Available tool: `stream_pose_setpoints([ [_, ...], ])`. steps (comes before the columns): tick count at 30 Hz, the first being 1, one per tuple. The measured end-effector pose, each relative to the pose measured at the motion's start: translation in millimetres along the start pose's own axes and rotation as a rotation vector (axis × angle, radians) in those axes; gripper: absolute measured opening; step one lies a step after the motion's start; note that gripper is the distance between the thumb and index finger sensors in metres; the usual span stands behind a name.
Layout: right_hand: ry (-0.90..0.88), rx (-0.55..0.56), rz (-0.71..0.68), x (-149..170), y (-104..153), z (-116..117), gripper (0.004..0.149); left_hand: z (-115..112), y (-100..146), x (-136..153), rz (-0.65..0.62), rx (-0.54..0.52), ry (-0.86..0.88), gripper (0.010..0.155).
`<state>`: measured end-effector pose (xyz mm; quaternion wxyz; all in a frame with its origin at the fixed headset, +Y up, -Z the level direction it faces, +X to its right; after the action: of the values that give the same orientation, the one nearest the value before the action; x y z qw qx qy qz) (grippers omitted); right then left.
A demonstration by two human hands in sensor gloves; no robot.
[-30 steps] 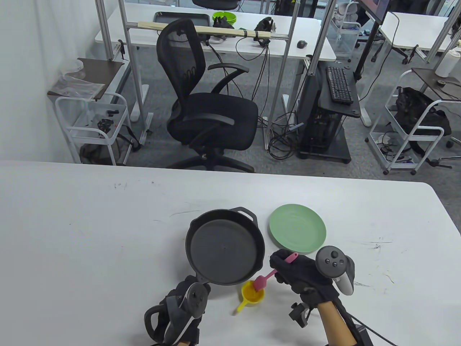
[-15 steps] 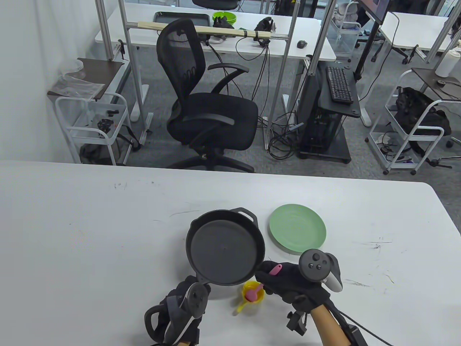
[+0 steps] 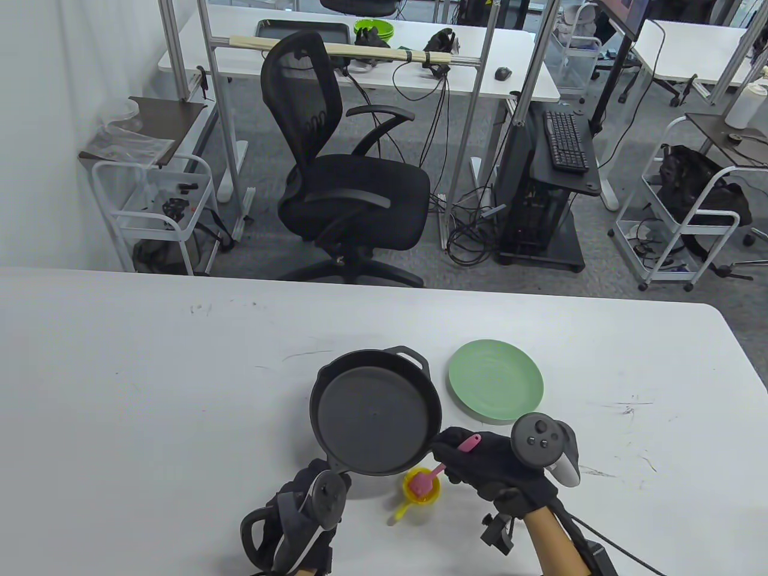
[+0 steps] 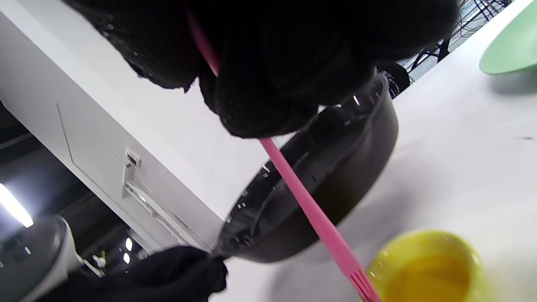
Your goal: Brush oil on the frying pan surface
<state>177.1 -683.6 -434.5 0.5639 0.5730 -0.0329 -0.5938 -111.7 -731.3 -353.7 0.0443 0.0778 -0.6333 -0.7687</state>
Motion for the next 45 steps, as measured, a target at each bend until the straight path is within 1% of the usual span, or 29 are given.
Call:
stream_pose_setpoints([
  [3, -0.053, 0.054, -0.021, -2.9, 3.4, -14.1, 0.039, -0.4, 0.0, -0.8, -0.002, 0.004, -0.003, 0.061],
  [7, -0.146, 0.155, -0.052, -8.3, 8.8, -31.8, 0.04, -1.7, 0.3, -6.0, -0.021, 0.011, -0.006, 0.061],
  [11, -0.155, 0.276, -0.02, -6.3, 13.1, -37.9, 0.04, -4.4, 0.8, -14.6, -0.053, 0.028, 0.017, 0.061],
  [13, -0.157, 0.303, -0.01, -4.4, 12.7, -34.6, 0.04, -7.2, 1.4, -21.1, -0.071, 0.045, 0.037, 0.061],
  [16, -0.17, 0.289, 0.014, -2.1, 9.1, -22.8, 0.04, -9.6, 2.2, -30.8, -0.102, 0.059, 0.026, 0.061],
  [19, -0.121, 0.246, 0.045, -3.9, 3.1, -6.6, 0.039, -12.3, 3.0, -40.1, -0.126, 0.072, 0.021, 0.061],
  [23, -0.048, 0.182, 0.048, -9.2, -5.0, 13.6, 0.039, -13.3, 3.6, -46.0, -0.14, 0.076, 0.015, 0.061],
  [27, -0.035, 0.137, 0.064, -8.2, -9.2, 27.5, 0.04, -12.6, 4.3, -48.2, -0.148, 0.07, 0.006, 0.061],
  [28, -0.002, 0.129, 0.072, -7.7, -9.5, 29.0, 0.04, -12.4, 4.5, -48.2, -0.149, 0.069, 0.002, 0.061],
  [31, 0.121, 0.12, 0.097, -8.1, -8.2, 22.6, 0.04, -11.6, 4.7, -48.0, -0.15, 0.066, -0.003, 0.061],
  [34, 0.141, 0.108, 0.146, -6.7, -5.2, 13.0, 0.04, -11.6, 4.7, -48.3, -0.151, 0.063, -0.007, 0.061],
  [37, 0.213, 0.102, 0.188, -3.7, -1.0, 0.6, 0.04, -10.5, 5.0, -47.9, -0.149, 0.056, -0.017, 0.061],
  [39, 0.226, 0.103, 0.215, -0.5, 1.7, -5.8, 0.04, -10.1, 5.0, -47.5, -0.147, 0.052, -0.018, 0.061],
  [45, 0.319, 0.133, 0.244, 1.2, 7.7, -21.8, 0.04, -8.5, 5.4, -45.3, -0.137, 0.036, -0.022, 0.061],
])
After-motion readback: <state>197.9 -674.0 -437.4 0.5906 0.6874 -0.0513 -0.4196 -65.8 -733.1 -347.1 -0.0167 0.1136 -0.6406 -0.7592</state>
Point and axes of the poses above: the tracker on the back of each hand, its own x axis roughly to the little-finger side, its own y axis roughly from the fingertips to the wrist, z = x × y, the point moved 5 cm from there along -y, roughly from the wrist to the fingertips, and after that the axes turned 15 degrees about -z, right-handed, at the moved point
